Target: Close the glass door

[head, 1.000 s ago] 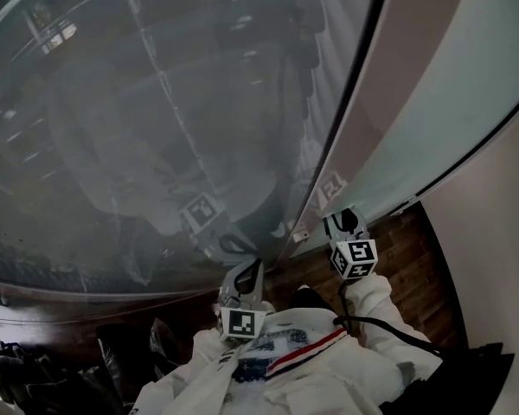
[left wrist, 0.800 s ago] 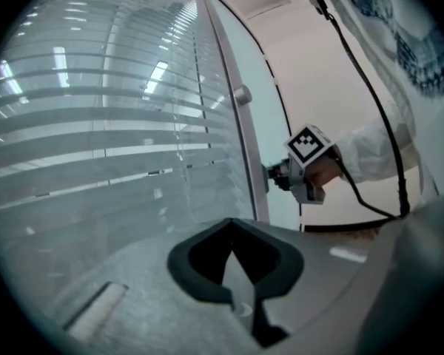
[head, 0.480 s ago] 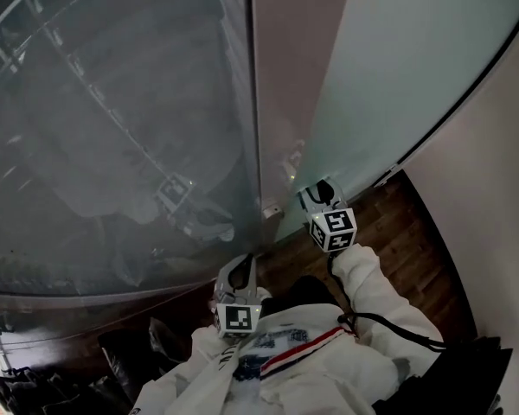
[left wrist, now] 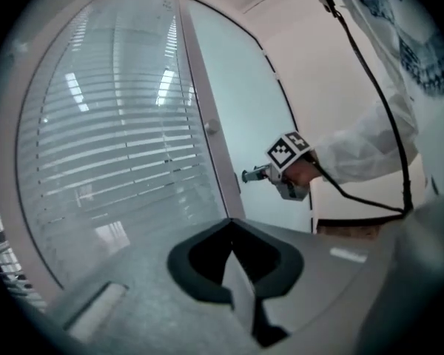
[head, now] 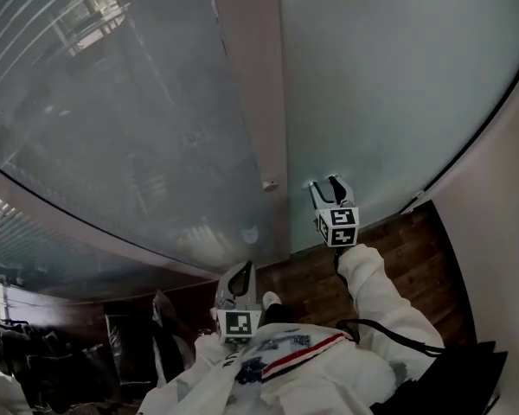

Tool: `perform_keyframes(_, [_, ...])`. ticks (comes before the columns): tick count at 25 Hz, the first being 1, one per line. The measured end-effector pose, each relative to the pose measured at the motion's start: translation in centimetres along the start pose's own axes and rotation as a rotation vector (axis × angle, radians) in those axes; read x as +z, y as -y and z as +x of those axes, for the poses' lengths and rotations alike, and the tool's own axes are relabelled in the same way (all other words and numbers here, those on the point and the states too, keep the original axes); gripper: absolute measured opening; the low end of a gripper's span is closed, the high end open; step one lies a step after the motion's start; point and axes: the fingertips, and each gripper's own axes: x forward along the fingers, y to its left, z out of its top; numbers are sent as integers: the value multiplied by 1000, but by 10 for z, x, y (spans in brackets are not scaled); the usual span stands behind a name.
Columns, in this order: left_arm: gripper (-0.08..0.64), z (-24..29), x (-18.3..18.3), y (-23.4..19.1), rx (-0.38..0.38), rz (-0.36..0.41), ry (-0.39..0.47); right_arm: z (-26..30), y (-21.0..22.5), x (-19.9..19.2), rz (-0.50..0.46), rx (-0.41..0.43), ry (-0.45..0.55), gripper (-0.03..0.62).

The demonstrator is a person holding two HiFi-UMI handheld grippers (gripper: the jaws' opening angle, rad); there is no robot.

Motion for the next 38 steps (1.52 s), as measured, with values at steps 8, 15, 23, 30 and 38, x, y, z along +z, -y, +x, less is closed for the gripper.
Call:
perform_keyframes(8, [3,-66,-8,94,117,-195,-42,-174,-18,-35,14,250,-20,8])
perform_keyframes(15, [3,-129,5,166,131,-188,-108,-319,-50,-52,58,422,7,8])
perform_keyframes(23, [3,-147,31,217,94,-168,-54,-407,-52,-91,86,431,-67,8])
perform_keyframes(30, [3,-214,24,249,96,-169,-23,-476,-78,-107,26,439,-105,8])
perform_keyframes(38, [3,-341,-34,307,142,-228,-68,-577,-144,-109,-73,467,-88,8])
